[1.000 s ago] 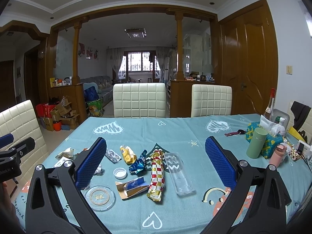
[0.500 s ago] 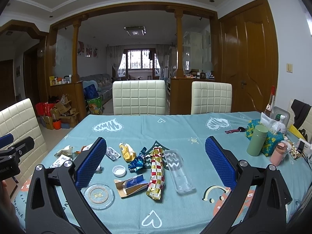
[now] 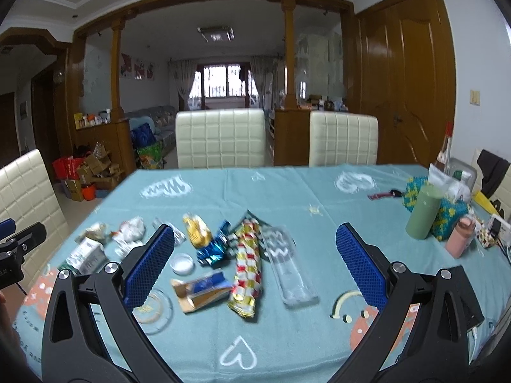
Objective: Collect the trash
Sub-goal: 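Grasp the checkered red-gold wrapper with the right tool while the left tool grasps the clear round lid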
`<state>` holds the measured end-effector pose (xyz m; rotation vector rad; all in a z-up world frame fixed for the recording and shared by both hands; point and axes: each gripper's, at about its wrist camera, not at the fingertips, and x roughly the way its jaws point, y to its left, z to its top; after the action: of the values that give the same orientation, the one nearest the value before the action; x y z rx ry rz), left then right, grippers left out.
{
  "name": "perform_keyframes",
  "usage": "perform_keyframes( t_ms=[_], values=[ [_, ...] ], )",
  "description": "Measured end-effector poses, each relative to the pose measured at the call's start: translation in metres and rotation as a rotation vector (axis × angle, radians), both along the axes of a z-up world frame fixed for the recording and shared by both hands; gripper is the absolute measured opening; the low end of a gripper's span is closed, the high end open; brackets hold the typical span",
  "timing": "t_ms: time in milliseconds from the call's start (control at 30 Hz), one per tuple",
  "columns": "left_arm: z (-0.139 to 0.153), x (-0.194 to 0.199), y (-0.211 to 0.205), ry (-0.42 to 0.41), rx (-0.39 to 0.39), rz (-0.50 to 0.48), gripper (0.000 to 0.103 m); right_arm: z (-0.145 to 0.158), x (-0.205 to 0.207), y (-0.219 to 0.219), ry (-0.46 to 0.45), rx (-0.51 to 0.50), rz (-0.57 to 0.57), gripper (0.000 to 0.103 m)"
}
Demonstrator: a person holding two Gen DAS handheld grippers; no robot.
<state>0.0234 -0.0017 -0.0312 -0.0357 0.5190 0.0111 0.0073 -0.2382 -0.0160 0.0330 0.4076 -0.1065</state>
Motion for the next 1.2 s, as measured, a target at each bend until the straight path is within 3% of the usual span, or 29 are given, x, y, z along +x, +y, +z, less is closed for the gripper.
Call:
perform_keyframes(
  t_ms=[133, 333, 633, 800, 933, 967, 1000, 1100, 1200],
  values=[
    [-0.036, 0.017, 0.001, 0.112, 0.021, 0.002, 0.097, -0.031, 0.021, -0.02, 0.125, 0.023, 0.006, 0.1],
    [-0.084, 0.034, -0.018, 0.275, 0.006, -0.08, 0.097, -0.08, 0.053, -0.047, 0.33, 0.108, 0.019, 0.099],
    [-0.123, 0.051, -0.067, 0.446, 0.04, -0.195, 0.097, -0.111, 0.078, -0.024, 0.424, 0.078, 0.136, 0.098],
    [-0.13, 0.057, -0.069, 0.473, 0.052, -0.163, 0.097, -0.118, 0.094, -0.008, 0.463, 0.047, 0.197, 0.072],
    [-0.134, 0.064, -0.076, 0.478, 0.069, -0.163, 0.097, -0.124, 0.102, -0.007, 0.479, 0.052, 0.201, 0.058],
    [-0.133, 0.065, -0.077, 0.48, 0.074, -0.163, 0.097, -0.125, 0.103, -0.005, 0.476, 0.045, 0.2, 0.05],
    [-0.134, 0.066, -0.079, 0.48, 0.08, -0.164, 0.097, -0.125, 0.103, -0.005, 0.472, 0.042, 0.2, 0.032],
    [-0.134, 0.072, -0.082, 0.476, 0.095, -0.163, 0.097, -0.13, 0.107, -0.008, 0.508, 0.104, 0.242, 0.029],
    [-0.133, 0.073, -0.081, 0.468, 0.087, -0.167, 0.096, -0.129, 0.104, -0.008, 0.486, 0.09, 0.236, 0.024]
  ],
)
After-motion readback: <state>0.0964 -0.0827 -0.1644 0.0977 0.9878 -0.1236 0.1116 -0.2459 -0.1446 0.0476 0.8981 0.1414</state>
